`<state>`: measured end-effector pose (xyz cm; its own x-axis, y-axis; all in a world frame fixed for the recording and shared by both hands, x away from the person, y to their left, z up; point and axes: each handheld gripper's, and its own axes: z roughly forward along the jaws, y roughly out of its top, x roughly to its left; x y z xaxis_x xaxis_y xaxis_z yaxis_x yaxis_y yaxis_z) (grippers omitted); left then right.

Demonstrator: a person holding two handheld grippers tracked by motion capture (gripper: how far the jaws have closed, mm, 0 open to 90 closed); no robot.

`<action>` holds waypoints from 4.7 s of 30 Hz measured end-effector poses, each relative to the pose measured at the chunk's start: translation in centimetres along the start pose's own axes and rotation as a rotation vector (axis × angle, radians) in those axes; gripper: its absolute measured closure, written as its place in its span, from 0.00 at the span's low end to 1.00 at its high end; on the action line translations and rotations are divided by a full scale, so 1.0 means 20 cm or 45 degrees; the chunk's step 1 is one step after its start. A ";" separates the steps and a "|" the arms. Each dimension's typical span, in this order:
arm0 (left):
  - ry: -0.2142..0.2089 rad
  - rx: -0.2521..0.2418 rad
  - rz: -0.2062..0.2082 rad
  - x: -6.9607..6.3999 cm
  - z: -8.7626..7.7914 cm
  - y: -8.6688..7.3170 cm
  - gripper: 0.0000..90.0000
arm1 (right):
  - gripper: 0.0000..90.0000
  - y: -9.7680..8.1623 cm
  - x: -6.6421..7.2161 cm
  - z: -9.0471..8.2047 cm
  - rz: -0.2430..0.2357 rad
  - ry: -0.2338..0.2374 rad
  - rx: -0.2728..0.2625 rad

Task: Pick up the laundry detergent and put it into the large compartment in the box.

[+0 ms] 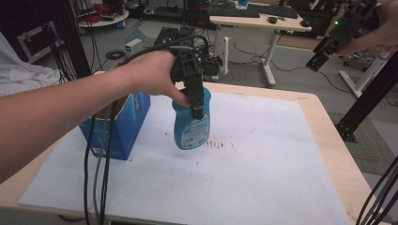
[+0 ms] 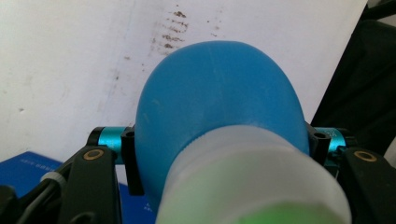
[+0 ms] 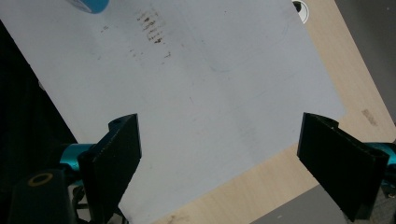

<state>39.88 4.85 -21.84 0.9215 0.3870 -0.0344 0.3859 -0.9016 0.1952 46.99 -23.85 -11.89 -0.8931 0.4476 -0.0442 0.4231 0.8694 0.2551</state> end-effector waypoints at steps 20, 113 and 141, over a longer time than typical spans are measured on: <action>0.086 -0.120 -0.205 0.16 -0.52 -0.30 0.42 | 0.14 0.04 -0.08 0.03 -0.005 0.032 -0.023; 0.092 0.025 -0.557 0.53 0.11 -0.97 0.42 | 0.14 0.05 -0.11 0.07 0.004 0.031 0.004; 0.078 0.009 -0.565 0.55 0.16 -0.99 0.41 | 0.14 0.04 -0.12 0.11 0.016 0.048 0.012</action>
<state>42.48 26.23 -29.19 0.6625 0.7470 -0.0552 0.7437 -0.6471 0.1677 49.74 -23.82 -13.65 -0.8926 0.4508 -0.0048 0.4359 0.8657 0.2463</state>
